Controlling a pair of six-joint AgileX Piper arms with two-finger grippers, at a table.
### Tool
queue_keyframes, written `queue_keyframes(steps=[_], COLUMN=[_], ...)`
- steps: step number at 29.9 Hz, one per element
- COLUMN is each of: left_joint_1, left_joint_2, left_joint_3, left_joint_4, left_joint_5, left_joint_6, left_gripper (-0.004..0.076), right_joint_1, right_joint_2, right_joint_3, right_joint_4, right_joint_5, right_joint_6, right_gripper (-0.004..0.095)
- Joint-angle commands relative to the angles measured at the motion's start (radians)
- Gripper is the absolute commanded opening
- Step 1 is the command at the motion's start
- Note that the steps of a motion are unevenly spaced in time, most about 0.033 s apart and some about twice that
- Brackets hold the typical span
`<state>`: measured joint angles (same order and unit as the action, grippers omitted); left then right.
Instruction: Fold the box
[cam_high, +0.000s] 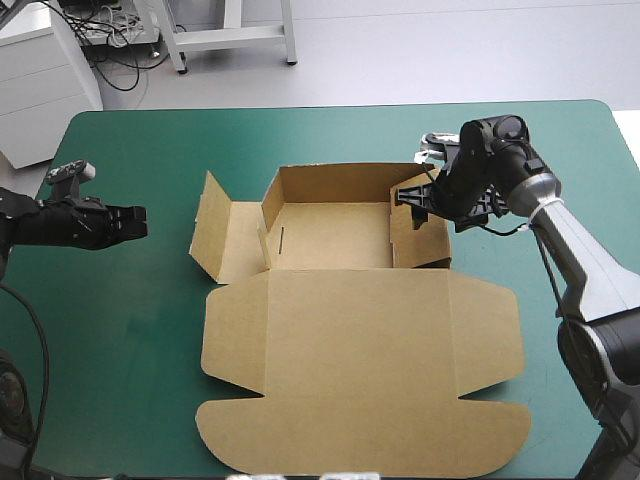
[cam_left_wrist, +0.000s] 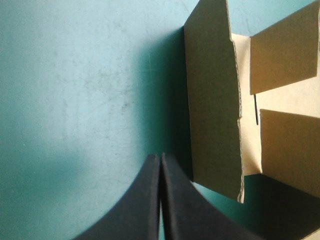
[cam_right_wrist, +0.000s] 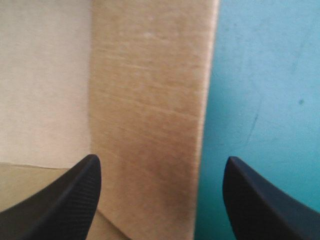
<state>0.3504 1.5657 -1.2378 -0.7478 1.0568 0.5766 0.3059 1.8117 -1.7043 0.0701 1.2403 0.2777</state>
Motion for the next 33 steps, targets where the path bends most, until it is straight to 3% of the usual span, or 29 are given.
queue_keyframes(steps=[1, 13, 19, 23, 28, 33], left_joint_1=[0.004, 0.004, 0.004, 0.004, 0.004, 0.004], left_joint_2=[-0.035, -0.035, -0.035, -0.035, -0.035, -0.035], left_joint_3=[-0.024, -0.024, -0.024, -0.024, -0.024, -0.024], left_joint_4=[-0.077, -0.077, -0.077, -0.077, -0.075, -0.070], left_joint_5=[-0.001, -0.020, -0.022, -0.022, -0.022, -0.022], left_joint_6=[-0.003, 0.007, 0.007, 0.007, 0.007, 0.007], left_gripper=[-0.0032, -0.0032, -0.0032, -0.0032, -0.0032, -0.0032], right_joint_1=[-0.002, -0.002, -0.002, -0.002, -0.002, -0.002], right_joint_2=[-0.040, 0.046, 0.085, 0.088, 0.088, 0.088], right_joint_3=[-0.015, -0.015, -0.015, -0.015, -0.015, -0.017], right_joint_4=[-0.070, -0.070, -0.070, -0.070, -0.070, -0.070], right_joint_5=[-0.003, -0.093, -0.099, -0.091, -0.067, 0.000], right_joint_6=[0.023, 0.023, 0.020, 0.009, -0.013, -0.050], right_gripper=[0.0638, 0.0624, 0.0571, 0.0396, -0.0008, -0.0023])
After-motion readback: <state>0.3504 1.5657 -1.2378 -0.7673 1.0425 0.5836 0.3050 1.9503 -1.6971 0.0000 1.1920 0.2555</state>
